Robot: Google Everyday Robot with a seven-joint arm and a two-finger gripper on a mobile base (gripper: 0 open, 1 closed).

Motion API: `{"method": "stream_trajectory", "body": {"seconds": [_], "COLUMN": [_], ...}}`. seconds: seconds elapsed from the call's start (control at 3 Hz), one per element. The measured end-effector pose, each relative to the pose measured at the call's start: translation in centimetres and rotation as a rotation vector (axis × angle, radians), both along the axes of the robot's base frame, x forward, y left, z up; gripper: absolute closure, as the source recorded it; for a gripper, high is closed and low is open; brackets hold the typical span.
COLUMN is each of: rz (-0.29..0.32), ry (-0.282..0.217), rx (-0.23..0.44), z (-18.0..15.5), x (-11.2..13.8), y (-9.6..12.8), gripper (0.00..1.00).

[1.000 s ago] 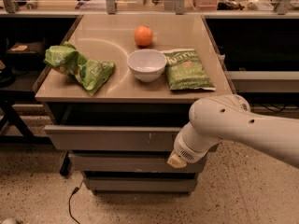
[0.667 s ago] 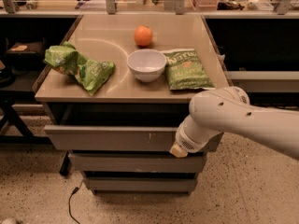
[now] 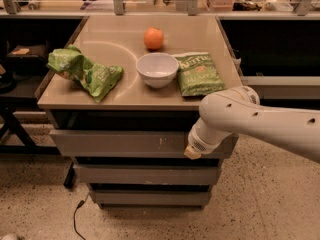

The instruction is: Close top drawer

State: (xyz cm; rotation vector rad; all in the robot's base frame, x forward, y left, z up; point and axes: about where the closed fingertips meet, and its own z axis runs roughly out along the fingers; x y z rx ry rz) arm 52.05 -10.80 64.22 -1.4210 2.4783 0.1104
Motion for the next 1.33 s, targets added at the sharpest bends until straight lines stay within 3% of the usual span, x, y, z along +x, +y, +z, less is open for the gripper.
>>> {"method": "stream_trajectory", "body": {"seconds": [0.33,1.33], "rz": [0.0,0.0], "ry": [0.0,0.0], "rx": [0.0,0.0], "z": [0.0,0.0], "x": [0.0,0.0], "y": [0.0,0.0], "gripper": [0.82,0.13]}}
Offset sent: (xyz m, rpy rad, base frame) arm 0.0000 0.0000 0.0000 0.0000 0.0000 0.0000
